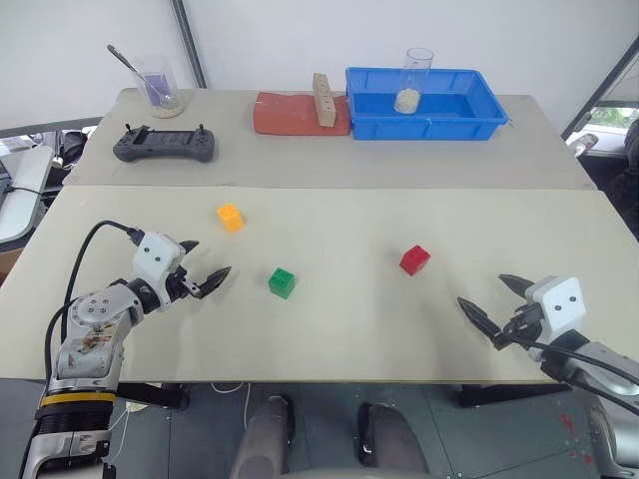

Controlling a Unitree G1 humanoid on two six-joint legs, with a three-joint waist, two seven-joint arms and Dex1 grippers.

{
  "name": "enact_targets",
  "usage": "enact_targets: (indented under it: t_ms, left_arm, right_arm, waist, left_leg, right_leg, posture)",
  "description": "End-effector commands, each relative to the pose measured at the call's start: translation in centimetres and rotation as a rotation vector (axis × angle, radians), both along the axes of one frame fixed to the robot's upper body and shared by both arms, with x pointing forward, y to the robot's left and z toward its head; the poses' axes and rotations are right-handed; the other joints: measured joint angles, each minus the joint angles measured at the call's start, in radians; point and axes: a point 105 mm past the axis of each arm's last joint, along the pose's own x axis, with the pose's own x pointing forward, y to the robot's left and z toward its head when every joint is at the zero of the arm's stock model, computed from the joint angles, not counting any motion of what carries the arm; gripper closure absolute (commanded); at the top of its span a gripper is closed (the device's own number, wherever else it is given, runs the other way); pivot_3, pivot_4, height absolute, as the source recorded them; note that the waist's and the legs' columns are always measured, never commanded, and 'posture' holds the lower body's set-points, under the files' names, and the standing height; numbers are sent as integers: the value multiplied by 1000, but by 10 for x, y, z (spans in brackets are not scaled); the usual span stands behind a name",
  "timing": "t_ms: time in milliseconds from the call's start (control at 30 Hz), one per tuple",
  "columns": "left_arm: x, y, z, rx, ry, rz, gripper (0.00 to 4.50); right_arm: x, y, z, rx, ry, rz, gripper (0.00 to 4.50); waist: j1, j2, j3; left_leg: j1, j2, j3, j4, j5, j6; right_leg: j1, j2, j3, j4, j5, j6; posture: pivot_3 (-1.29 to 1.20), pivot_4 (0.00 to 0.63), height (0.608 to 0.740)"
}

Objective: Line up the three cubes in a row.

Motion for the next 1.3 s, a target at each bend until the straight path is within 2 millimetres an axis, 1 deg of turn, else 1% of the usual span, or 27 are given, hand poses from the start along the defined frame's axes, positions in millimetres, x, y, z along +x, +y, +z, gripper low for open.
enact_targets:
  t_ms: [33, 167, 333, 433, 500, 567, 600, 700, 767, 800, 833, 900, 967, 1100, 1233, 1300]
  left_arm:
    - [0, -4, 11, 4, -38, -30, 64]
    - [2, -12, 18, -29, -52, -94, 64]
    - [0, -28, 38, -96, -66, -219, 64]
    - [-5, -50, 57, -111, -91, -349, 64]
    - [-12, -74, 74, -119, -108, -486, 64]
    - [-18, -93, 85, -117, -118, -589, 64]
    - [-21, -99, 88, -114, -120, -625, 64]
    - [-35, -124, 98, -93, -120, -786, 64]
    - [-39, -132, 99, -89, -113, -832, 64]
    - [-39, -136, 99, -92, -114, -844, 64]
    - [-40, -138, 99, -95, -115, -852, 64]
    - [-41, -142, 98, -104, -117, -859, 64]
    - [-42, -143, 96, -112, -119, -856, 64]
    - [-46, -143, 92, -124, -107, -856, 64]
    - [-48, -141, 89, -123, -94, -856, 64]
    - [-48, -140, 88, -122, -92, -853, 0]
  right_arm:
    - [0, 2, 15, -20, -67, 6, 0]
    - [1, 6, 18, -16, -74, 10, 0]
    - [3, 12, 20, -2, -72, 20, 0]
    - [9, 16, 21, 9, -76, 7, 0]
    - [17, 24, 22, 34, -80, 1, 0]
    - [24, 31, 22, 48, -85, 4, 0]
    - [27, 33, 23, 53, -88, 6, 0]
    - [39, 50, 22, 84, -87, 35, 0]
    - [44, 55, 19, 90, -76, 42, 0]
    - [49, 57, 17, 100, -69, 37, 0]
    - [53, 58, 14, 105, -63, 35, 0]
    - [62, 60, 10, 114, -59, 17, 0]
    - [67, 62, 8, 120, -58, 6, 0]
    - [73, 69, -3, 138, -35, -3, 0]
    - [78, 74, -5, 136, -45, 15, 0]
    - [80, 76, -4, 141, -58, 23, 547]
  waist:
    - [0, 0, 0]
    - [0, 0, 0]
    - [1, 0, 0]
    - [0, 0, 0]
    - [-1, 0, 0]
    - [-1, 0, 0]
    - [-1, 0, 0]
    - [-3, -1, 0]
    - [-6, -1, 0]
    - [-6, -1, 0]
    - [-6, -1, 0]
    - [-6, -1, 0]
    - [-5, -1, 0]
    - [-5, -1, 0]
    - [-5, -1, 0]
    - [-5, -1, 0]
  left_leg:
    - [0, 0, 0, 0, 0, 0]
    - [0, 0, 0, 0, 0, 0]
    - [0, 0, 0, 1, 0, 0]
    - [0, 0, 1, 1, 0, 0]
    - [0, 0, 1, 2, 0, 0]
    - [0, 0, 1, 2, 0, 0]
    - [0, 0, 1, 3, 0, 0]
    - [0, 0, 1, 3, 1, 1]
    - [0, 0, 1, 4, 1, 1]
    - [0, 0, 2, 4, 1, 2]
    - [0, 0, 2, 4, 5, 8]
    - [0, 1, 2, 4, 5, 8]
    - [0, 2, 2, 4, 5, 9]
    - [0, 2, 2, 4, 5, 9]
    - [0, 2, 2, 4, 5, 9]
    - [0, 2, 2, 4, 5, 8]
  right_leg:
    - [0, 0, 0, 0, 0, 0]
    - [0, 0, 0, 0, 0, 0]
    - [0, 0, 0, 0, 0, 0]
    - [0, 0, 0, 0, 1, 1]
    - [1, 0, 0, 0, 1, 1]
    - [1, 1, 0, 0, 2, 1]
    - [1, 1, 1, 0, 3, 1]
    - [1, 3, 2, 1, 3, 1]
    - [0, 5, 6, 1, 4, 1]
    - [0, 6, 8, 1, 4, 1]
    - [0, 8, 11, 1, 4, 1]
    - [0, 14, 18, 1, 4, 2]
    - [0, 16, 20, 1, 4, 1]
    - [0, 17, 22, 1, 4, 1]
    - [-1, 17, 22, 1, 4, 1]
    - [-1, 17, 23, 1, 4, 1]
  posture:
    - [0, 150, 740]
    - [0, 150, 740]
    - [0, 150, 740]
    - [0, 150, 740]
    - [0, 150, 740]
    - [0, 150, 740]
    - [0, 150, 740]
    - [0, 150, 740]
    - [0, 150, 740]
    - [0, 150, 740]
    - [0, 150, 740]
    - [0, 150, 740]
    - [0, 150, 740]
    - [0, 150, 740]
    - [0, 150, 740]
    - [0, 150, 740]
